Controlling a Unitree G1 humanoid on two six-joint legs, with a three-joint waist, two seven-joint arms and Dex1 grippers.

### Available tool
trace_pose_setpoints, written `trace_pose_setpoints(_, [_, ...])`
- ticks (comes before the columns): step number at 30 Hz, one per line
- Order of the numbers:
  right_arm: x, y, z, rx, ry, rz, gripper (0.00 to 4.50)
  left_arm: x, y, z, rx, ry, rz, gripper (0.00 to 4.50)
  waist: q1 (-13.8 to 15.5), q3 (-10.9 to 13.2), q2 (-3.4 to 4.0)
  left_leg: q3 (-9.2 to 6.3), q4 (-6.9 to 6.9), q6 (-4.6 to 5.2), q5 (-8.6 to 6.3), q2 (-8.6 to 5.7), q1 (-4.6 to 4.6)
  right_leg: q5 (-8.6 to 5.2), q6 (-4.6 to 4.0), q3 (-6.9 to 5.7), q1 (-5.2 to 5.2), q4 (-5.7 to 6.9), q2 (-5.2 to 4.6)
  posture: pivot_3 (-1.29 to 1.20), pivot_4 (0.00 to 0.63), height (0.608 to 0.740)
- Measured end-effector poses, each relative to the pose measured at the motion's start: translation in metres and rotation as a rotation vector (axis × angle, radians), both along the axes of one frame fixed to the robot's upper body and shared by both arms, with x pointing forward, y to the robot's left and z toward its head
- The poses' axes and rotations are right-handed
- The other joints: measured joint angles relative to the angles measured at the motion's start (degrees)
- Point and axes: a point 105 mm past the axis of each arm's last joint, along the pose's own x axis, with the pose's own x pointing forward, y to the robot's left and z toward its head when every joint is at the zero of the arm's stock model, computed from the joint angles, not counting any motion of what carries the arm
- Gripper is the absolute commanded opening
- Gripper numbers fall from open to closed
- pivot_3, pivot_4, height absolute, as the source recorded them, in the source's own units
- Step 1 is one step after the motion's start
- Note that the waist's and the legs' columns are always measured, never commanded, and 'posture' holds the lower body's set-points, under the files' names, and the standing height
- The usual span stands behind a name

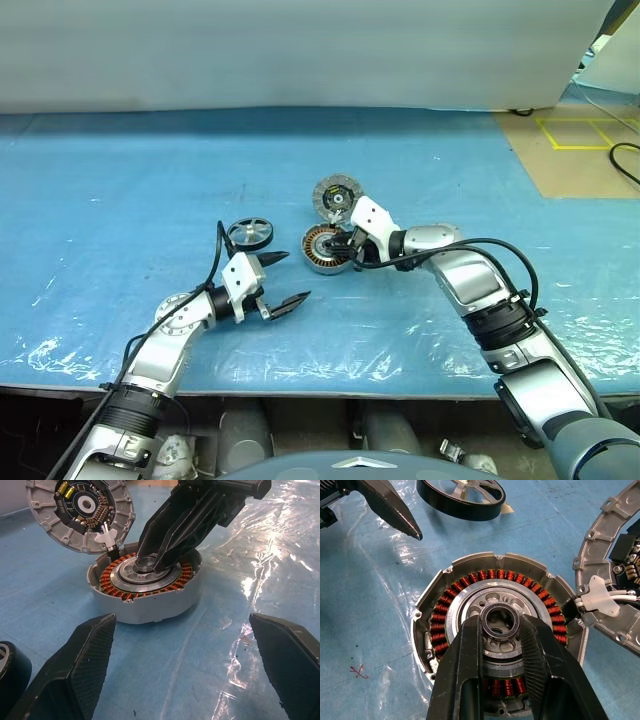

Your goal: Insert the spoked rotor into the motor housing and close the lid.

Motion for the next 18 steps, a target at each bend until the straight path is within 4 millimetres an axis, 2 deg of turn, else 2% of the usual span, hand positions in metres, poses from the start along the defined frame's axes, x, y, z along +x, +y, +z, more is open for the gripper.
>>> trace_pose_setpoints(18, [0.0011, 0.0018, -0.0009, 0.001, -0.004, -0.008, 0.65, -0.0006, -0.0007, 0.0000, 0.001, 0.001, -0.005, 4.50, 0.0, 0.0, 0.00, 0.00, 0.01, 0.00, 0.00, 0.00, 0.02, 0.00, 0.00, 0.00, 0.01, 0.03, 0.00, 0.00, 0.150, 0.740])
